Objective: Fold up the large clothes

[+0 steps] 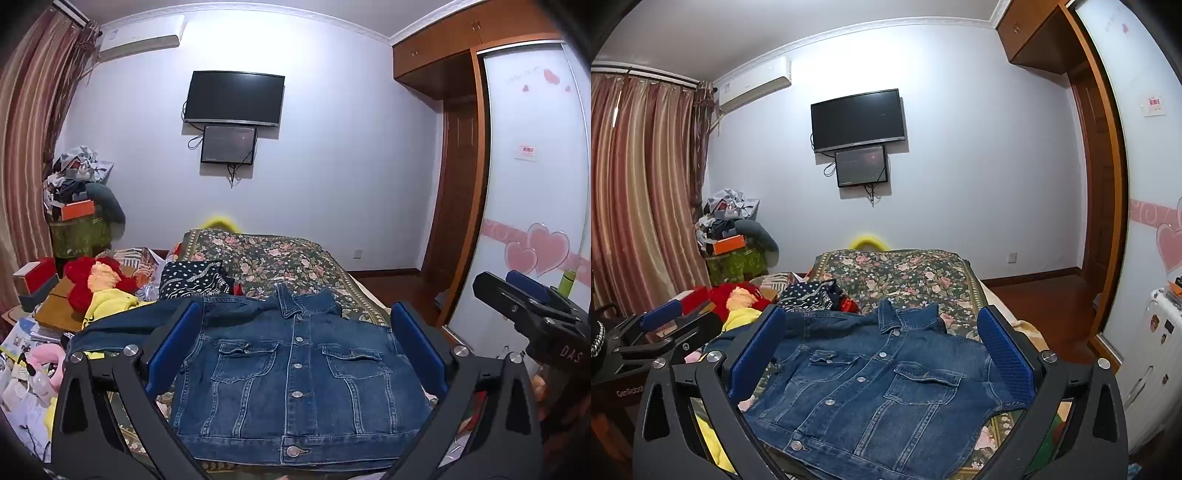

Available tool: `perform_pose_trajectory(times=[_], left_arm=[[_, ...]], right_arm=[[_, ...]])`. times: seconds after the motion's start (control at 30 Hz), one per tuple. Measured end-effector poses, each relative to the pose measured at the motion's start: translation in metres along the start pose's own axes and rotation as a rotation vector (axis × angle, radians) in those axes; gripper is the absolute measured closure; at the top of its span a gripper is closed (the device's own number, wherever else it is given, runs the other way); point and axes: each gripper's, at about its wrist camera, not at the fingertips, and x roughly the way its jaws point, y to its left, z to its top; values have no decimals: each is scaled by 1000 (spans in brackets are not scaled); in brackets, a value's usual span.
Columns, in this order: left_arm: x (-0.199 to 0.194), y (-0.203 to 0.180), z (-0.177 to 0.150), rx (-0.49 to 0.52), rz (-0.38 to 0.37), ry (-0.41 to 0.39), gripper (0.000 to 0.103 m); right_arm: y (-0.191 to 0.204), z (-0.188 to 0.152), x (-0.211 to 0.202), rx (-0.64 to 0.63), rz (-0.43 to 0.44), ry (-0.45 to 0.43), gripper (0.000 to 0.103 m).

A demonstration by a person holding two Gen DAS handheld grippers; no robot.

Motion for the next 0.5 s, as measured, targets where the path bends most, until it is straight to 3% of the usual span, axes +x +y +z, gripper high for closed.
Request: perform_pose_trajectory(times=[0.5], left_arm=[[5, 2, -5, -6, -1, 6, 0]], right_arm=[[0, 0, 2, 0, 3, -2, 0]])
